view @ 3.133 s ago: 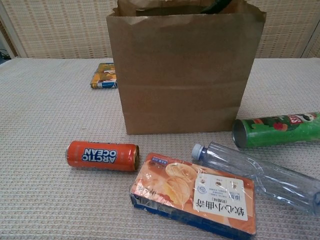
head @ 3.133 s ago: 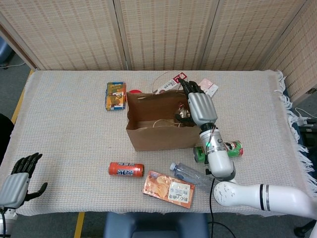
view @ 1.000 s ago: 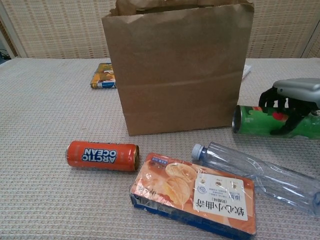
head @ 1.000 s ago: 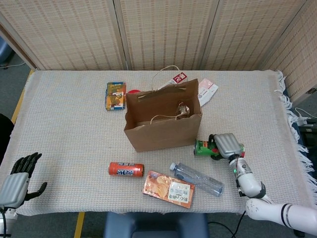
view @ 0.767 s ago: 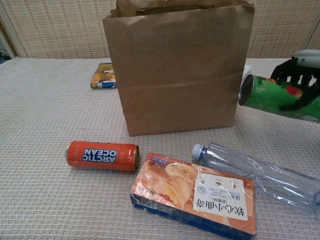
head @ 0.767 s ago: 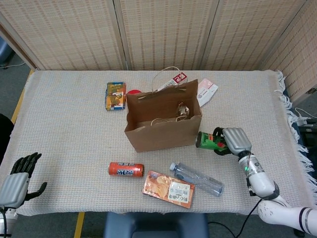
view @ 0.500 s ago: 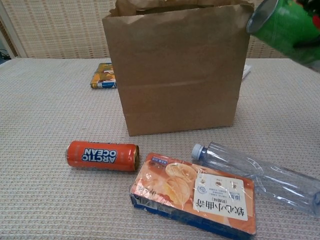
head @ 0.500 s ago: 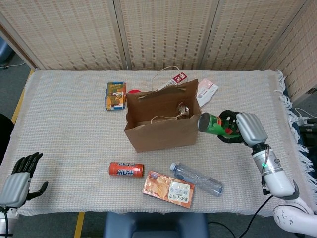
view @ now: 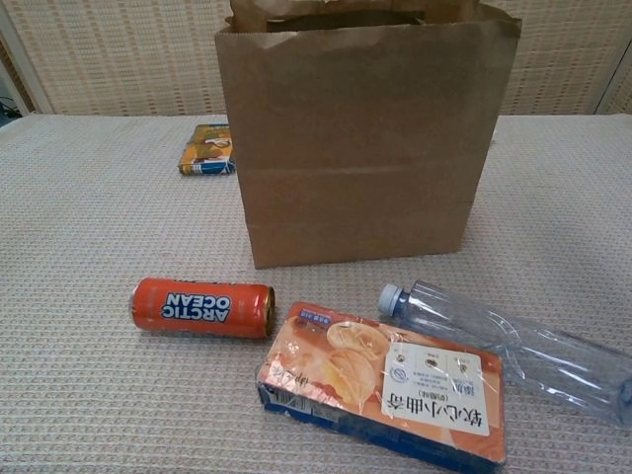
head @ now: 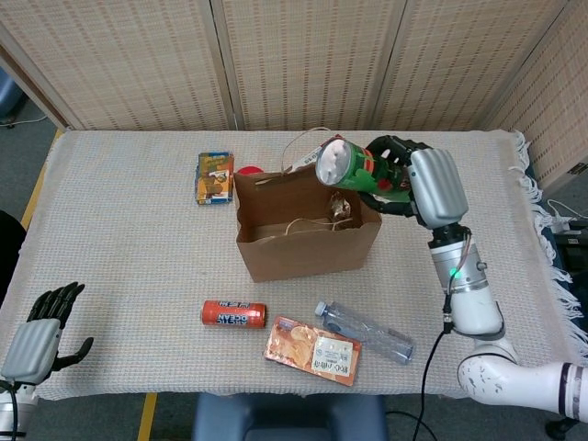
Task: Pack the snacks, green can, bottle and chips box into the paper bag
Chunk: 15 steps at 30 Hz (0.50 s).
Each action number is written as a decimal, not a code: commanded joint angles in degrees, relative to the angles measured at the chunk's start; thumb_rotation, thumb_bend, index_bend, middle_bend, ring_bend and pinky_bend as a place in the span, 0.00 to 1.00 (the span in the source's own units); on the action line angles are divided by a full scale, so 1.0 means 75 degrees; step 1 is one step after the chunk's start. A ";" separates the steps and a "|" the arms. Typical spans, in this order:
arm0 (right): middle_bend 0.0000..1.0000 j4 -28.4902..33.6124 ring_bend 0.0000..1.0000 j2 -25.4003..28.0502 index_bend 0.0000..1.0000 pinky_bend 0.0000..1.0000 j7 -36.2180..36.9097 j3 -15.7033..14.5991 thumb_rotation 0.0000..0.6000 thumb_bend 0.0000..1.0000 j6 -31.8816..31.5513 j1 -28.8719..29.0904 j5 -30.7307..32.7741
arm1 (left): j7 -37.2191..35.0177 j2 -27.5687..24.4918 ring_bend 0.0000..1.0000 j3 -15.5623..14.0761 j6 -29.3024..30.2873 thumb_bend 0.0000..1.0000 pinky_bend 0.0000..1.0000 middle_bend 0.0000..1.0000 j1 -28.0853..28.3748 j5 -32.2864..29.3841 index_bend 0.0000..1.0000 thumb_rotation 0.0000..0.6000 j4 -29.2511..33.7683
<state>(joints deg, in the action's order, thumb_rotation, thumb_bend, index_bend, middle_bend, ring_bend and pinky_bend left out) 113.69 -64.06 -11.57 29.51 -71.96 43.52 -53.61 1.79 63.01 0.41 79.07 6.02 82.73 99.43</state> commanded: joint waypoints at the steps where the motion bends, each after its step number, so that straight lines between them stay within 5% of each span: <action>1: 0.63 -0.0553 0.66 -0.1143 0.73 0.74 -0.0889 0.0343 1.00 0.32 -0.0340 0.1045 0.0658 | -0.0083 -0.0040 0.00 -0.0022 -0.0031 0.33 0.01 0.00 0.0000 0.0008 0.00 1.00 0.0020; 11: 0.63 -0.1865 0.59 -0.2847 0.64 0.68 -0.1597 -0.0082 1.00 0.32 -0.0062 0.2121 0.1238 | -0.0402 -0.0175 0.00 -0.0017 -0.0170 0.33 0.01 0.00 0.0031 -0.0082 0.00 1.00 0.0026; 15: 0.41 -0.1750 0.30 -0.2806 0.23 0.48 -0.1706 -0.0264 1.00 0.23 0.0475 0.2150 0.1669 | -0.0430 -0.0187 0.00 -0.0029 -0.0175 0.33 0.01 0.00 0.0028 -0.0075 0.00 1.00 0.0017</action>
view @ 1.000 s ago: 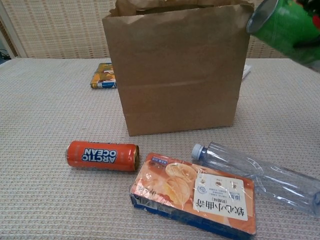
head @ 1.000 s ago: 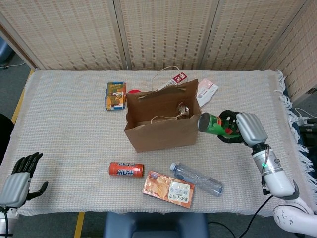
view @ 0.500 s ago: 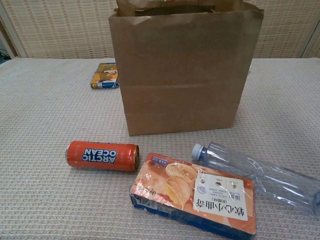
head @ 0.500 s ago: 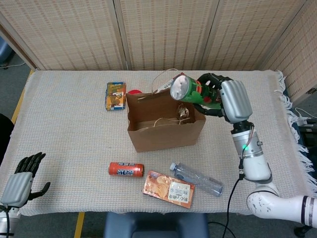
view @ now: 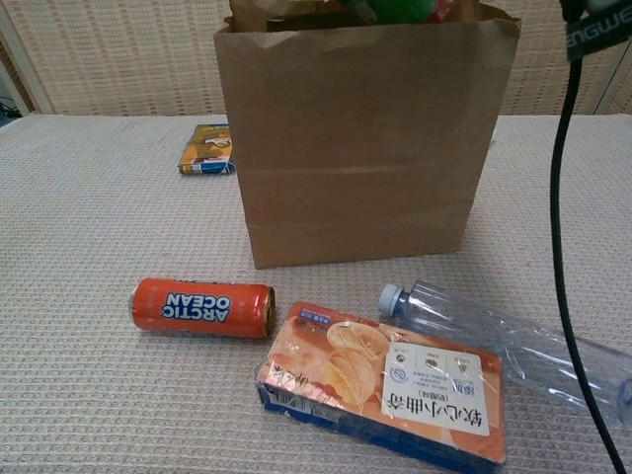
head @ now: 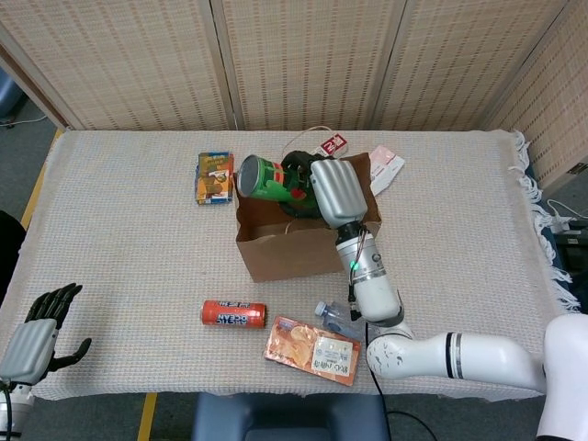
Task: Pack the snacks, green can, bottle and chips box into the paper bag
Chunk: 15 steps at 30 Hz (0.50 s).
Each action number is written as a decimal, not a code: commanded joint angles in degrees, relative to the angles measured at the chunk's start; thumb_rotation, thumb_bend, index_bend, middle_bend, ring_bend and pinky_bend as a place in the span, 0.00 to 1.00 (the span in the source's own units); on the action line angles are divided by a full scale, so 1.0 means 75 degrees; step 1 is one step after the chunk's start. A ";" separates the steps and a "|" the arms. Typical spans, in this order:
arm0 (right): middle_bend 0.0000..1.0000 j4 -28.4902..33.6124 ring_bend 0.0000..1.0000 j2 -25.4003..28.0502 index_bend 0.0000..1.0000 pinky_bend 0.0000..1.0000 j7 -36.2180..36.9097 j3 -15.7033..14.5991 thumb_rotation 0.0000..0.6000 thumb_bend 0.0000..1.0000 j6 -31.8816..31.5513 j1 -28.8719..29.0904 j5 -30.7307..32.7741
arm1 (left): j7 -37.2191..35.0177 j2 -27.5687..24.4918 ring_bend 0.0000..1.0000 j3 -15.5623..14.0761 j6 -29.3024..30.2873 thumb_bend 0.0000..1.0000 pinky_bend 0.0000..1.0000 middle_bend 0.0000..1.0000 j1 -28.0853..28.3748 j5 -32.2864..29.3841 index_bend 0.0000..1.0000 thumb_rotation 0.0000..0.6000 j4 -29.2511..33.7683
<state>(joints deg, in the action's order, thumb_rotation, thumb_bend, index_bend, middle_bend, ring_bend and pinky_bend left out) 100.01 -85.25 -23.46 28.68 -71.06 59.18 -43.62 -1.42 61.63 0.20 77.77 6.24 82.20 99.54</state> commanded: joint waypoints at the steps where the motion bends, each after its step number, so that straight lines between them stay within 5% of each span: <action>1: 0.33 0.0156 0.21 0.0081 0.12 0.41 -0.0134 -0.0132 1.00 0.18 0.0423 0.0056 0.0450 | -0.0003 -0.0008 0.00 -0.0001 -0.0002 0.33 0.01 0.00 -0.0003 -0.0011 0.00 1.00 0.0006; 5: 0.17 0.0460 0.08 0.0374 0.00 0.26 -0.0094 0.0034 1.00 0.11 0.0363 -0.0054 0.0617 | 0.0024 -0.0008 0.00 -0.0003 0.0019 0.33 0.01 0.00 -0.0014 -0.0019 0.00 1.00 0.0016; 15: 0.15 0.1911 0.07 0.2007 0.00 0.24 0.0453 0.0116 1.00 0.10 0.0035 -0.1213 0.0334 | 0.0263 0.0063 0.00 0.0024 0.0114 0.33 0.01 0.00 -0.0046 -0.0074 0.00 1.00 0.0019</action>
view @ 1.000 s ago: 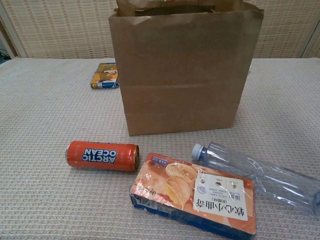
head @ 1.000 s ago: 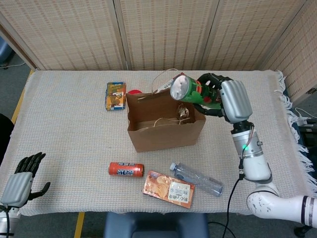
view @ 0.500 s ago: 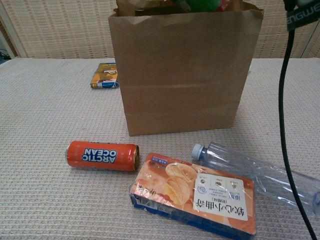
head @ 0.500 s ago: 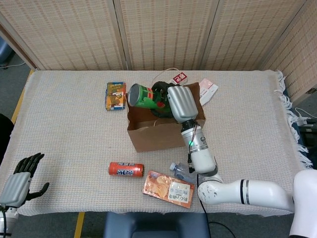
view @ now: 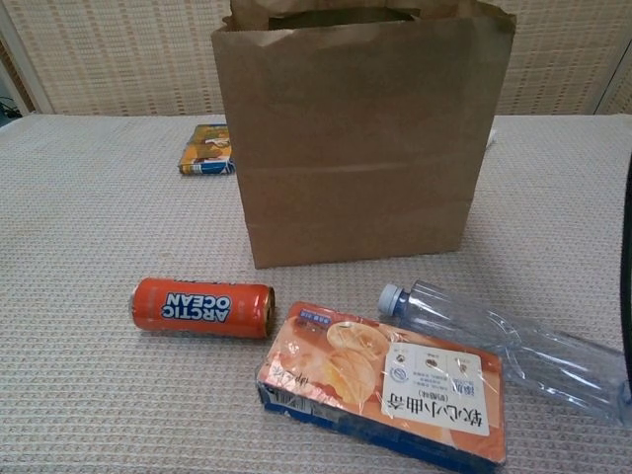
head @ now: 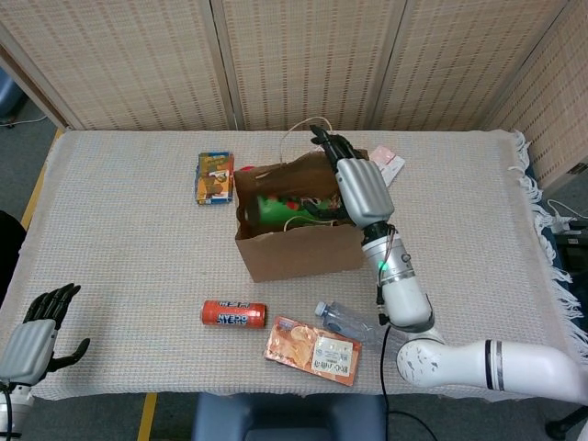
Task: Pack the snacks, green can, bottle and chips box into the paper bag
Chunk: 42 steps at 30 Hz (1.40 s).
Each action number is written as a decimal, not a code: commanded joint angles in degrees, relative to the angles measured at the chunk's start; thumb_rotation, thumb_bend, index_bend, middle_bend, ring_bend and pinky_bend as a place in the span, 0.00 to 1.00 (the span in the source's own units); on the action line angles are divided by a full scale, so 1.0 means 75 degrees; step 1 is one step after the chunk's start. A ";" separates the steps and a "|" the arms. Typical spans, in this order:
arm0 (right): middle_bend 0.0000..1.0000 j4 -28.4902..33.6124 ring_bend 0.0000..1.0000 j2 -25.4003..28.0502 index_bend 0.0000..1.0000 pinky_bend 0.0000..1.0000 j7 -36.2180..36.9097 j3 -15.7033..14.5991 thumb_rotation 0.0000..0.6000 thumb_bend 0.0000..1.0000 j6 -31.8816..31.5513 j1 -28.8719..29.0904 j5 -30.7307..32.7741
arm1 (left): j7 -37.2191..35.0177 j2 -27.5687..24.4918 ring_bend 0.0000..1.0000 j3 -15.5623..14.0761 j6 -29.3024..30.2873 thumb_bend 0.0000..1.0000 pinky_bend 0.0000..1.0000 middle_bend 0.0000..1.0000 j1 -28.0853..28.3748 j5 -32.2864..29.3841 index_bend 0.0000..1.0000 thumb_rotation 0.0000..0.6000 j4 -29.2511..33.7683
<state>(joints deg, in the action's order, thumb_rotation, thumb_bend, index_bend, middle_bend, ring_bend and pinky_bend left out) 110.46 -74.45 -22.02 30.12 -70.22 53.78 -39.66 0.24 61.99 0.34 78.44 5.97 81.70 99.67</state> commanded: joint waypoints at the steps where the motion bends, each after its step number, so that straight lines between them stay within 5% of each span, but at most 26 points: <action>1: 0.15 0.0750 0.07 0.0838 0.00 0.23 0.0417 -0.0157 1.00 0.10 -0.0062 -0.0741 -0.0314 | 0.0085 0.0028 0.00 0.0007 0.0042 0.33 0.01 0.00 -0.0018 -0.0016 0.00 1.00 0.0004; 8: 0.15 0.1824 0.07 0.2535 0.00 0.23 0.1587 -0.1066 1.00 0.10 0.0101 -0.2480 -0.1629 | 0.0327 0.0097 0.00 0.0028 0.0139 0.33 0.01 0.00 -0.0056 -0.0065 0.00 1.00 0.0026; 18: 0.15 0.1461 0.07 0.3838 0.00 0.23 0.3149 -0.2646 1.00 0.10 0.1157 -0.4085 -0.3032 | 0.0591 0.0197 0.00 0.0061 0.0182 0.33 0.01 0.00 -0.0057 -0.0119 0.00 1.00 0.0030; 25: 0.14 0.1221 0.05 0.3159 0.00 0.18 0.2323 -0.3399 1.00 0.10 0.1857 -0.4011 -0.3079 | 0.0563 0.0252 0.00 0.0069 0.0162 0.33 0.01 0.00 -0.0032 -0.0083 0.00 1.00 0.0015; 31: 0.01 0.1336 0.00 0.2169 0.00 0.07 0.1030 -0.3624 1.00 0.06 0.1776 -0.3692 -0.2575 | 0.0543 0.0256 0.00 0.0071 0.0168 0.33 0.01 0.00 -0.0036 -0.0084 0.00 1.00 -0.0006; 42: 0.00 0.1487 0.00 0.0627 0.00 0.05 -0.1052 -0.4069 1.00 0.06 0.1402 -0.3181 -0.1606 | 0.0412 0.0204 0.00 0.0055 0.0168 0.33 0.01 0.00 -0.0051 -0.0051 0.00 1.00 -0.0023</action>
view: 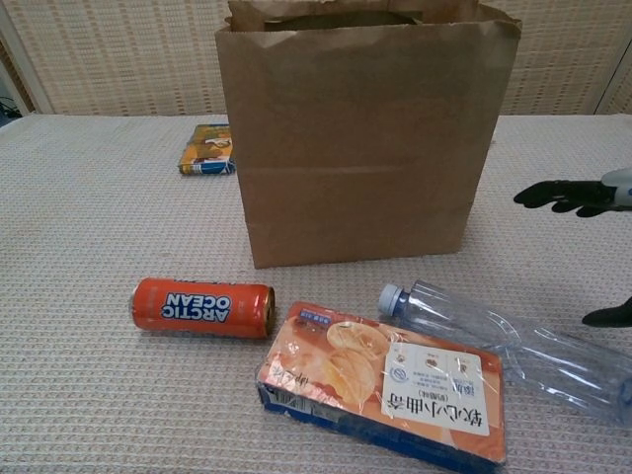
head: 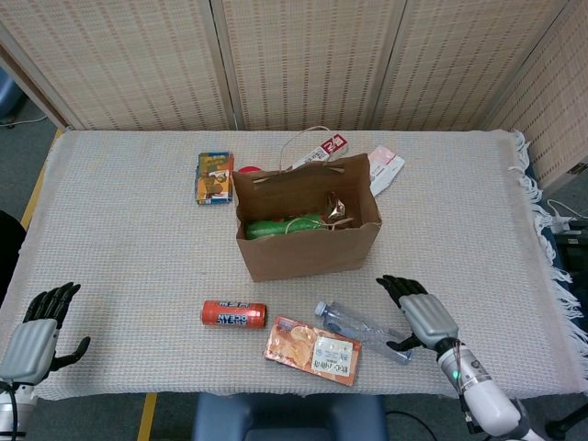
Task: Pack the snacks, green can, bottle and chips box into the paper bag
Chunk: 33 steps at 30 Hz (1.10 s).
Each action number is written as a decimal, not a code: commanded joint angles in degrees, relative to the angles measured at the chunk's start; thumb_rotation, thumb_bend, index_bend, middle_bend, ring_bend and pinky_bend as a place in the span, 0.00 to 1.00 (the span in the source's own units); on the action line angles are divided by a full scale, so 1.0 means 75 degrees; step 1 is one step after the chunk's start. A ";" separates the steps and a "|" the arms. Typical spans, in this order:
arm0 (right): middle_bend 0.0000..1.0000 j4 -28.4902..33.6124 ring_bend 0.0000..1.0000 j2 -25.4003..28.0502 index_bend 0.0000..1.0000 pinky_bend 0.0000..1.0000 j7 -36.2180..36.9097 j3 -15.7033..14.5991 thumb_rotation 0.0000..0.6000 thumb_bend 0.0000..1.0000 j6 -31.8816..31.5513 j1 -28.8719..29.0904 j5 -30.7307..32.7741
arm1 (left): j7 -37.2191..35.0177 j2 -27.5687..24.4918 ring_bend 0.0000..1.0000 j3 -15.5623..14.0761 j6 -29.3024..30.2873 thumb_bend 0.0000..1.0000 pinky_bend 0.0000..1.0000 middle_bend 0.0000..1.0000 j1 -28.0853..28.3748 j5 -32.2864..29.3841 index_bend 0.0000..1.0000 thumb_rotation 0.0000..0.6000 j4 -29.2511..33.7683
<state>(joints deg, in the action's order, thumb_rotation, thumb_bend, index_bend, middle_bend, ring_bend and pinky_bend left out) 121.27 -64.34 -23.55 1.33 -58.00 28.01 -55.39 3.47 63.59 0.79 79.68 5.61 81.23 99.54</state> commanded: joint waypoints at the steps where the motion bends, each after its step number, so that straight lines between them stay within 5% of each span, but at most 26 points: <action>1: 0.00 0.0043 0.00 -0.0922 0.00 0.05 -0.1096 -0.0286 1.00 0.06 -0.0342 0.0302 0.0617 | -0.0031 -0.0014 0.00 -0.0007 0.0005 0.33 0.01 0.00 -0.0005 0.0019 0.00 1.00 -0.0008; 15: 0.00 -0.0239 0.00 -0.2009 0.00 0.06 -0.2406 -0.0651 1.00 0.06 -0.1229 0.0558 0.1515 | -0.0199 -0.0074 0.00 -0.0040 -0.0030 0.33 0.01 0.00 -0.0008 0.0079 0.00 1.00 0.0002; 24: 0.13 -0.0894 0.07 -0.2546 0.02 0.31 -0.2628 -0.0759 1.00 0.15 -0.1420 0.0540 0.1683 | -0.0251 -0.0096 0.00 -0.0049 -0.0037 0.33 0.01 0.00 -0.0007 0.0103 0.00 1.00 0.0026; 27: 0.19 -0.1108 0.15 -0.2773 0.11 0.41 -0.2746 -0.0769 1.00 0.23 -0.1486 0.0545 0.1778 | -0.0257 -0.0099 0.00 -0.0051 -0.0013 0.33 0.01 0.00 -0.0022 0.0105 0.00 1.00 0.0035; 33: 0.49 -0.1027 0.52 -0.2791 0.50 0.69 -0.2293 -0.0656 1.00 0.38 -0.1848 0.0336 0.1055 | -0.0318 -0.0120 0.00 -0.0055 0.0028 0.33 0.01 0.00 -0.0058 0.0100 0.00 1.00 0.0048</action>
<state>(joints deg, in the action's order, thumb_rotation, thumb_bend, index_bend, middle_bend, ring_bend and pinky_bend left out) 112.91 -85.66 -42.60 -4.01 -70.81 31.31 -45.08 1.08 62.68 0.38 79.89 5.18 81.97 99.90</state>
